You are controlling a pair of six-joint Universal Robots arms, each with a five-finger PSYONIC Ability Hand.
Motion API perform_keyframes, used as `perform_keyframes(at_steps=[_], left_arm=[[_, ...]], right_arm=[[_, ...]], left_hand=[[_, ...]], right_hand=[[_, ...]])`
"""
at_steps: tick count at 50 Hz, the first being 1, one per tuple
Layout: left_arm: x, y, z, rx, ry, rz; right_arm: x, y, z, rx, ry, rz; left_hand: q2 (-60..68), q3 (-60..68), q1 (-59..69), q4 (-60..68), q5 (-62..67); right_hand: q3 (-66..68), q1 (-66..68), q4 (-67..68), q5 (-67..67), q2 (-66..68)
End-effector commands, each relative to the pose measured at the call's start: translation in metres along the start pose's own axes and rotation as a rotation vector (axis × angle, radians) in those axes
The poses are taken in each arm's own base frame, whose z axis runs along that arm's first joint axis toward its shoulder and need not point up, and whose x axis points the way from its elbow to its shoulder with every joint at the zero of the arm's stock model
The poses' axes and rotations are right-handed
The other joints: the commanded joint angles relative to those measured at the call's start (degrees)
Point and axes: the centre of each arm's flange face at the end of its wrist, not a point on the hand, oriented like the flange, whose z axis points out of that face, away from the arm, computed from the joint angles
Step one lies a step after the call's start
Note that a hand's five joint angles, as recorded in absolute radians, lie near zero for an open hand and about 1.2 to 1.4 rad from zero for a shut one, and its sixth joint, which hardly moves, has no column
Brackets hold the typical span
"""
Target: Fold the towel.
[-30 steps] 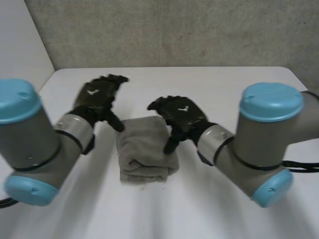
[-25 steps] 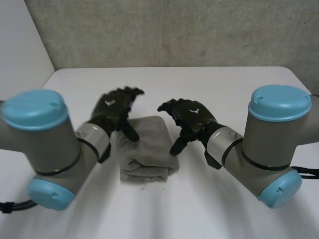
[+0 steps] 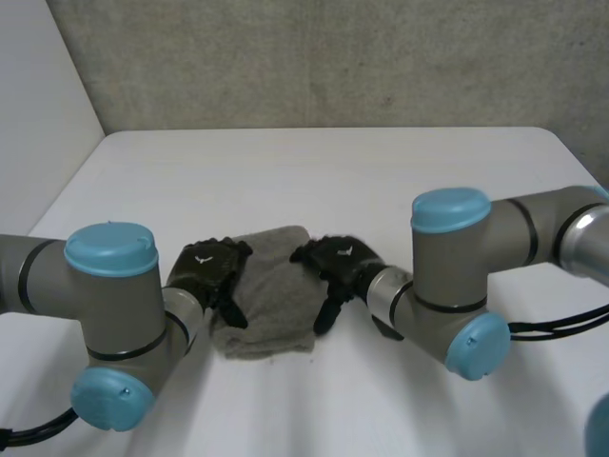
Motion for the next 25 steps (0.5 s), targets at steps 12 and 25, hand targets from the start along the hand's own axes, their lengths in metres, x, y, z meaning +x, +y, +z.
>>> perform_keyframes(at_steps=[12,25], left_arm=[[-0.049,-0.187,-0.107,0.526,-0.124,-0.043],[-0.066,-0.206,-0.133,0.449,-0.024,-0.165]], right_arm=[[0.065,-0.184,-0.148,0.593,0.537,-0.061],[0.072,-0.172,-0.169,0.446,0.607,-0.030]], left_hand=[[1.58,1.54,1.64,1.57,1.56],[-2.95,-2.99,-2.90,-2.97,-2.97]], right_hand=[[-2.04,-0.47,-3.23,-3.85,-4.63],[-2.04,-0.47,-3.23,-3.85,-4.63]])
